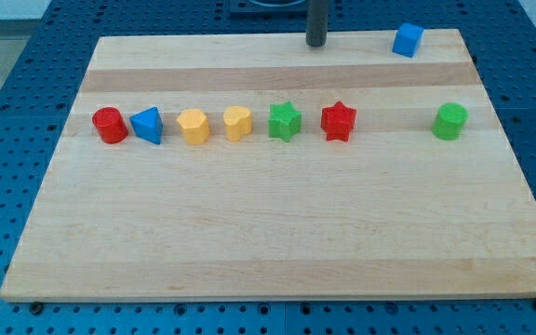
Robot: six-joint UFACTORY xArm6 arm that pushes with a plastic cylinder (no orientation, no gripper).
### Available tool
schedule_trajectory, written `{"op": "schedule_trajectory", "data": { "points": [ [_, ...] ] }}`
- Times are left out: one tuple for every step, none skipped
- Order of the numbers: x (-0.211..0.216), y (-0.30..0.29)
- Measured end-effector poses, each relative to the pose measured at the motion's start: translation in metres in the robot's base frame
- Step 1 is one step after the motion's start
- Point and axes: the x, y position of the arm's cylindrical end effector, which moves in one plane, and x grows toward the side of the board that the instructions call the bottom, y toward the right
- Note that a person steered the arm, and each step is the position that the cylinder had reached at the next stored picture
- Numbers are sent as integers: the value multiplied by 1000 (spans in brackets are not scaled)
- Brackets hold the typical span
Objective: Push the blue cube diagonally above the green circle
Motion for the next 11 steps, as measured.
{"op": "schedule_trajectory", "data": {
  "points": [
    [-3,18],
    [-5,56],
    [-5,86],
    [-5,102],
    [-5,118],
    [-4,133],
    [-5,145],
    [-5,167],
    [-4,174],
    [8,174],
    [31,174]
  ]
}}
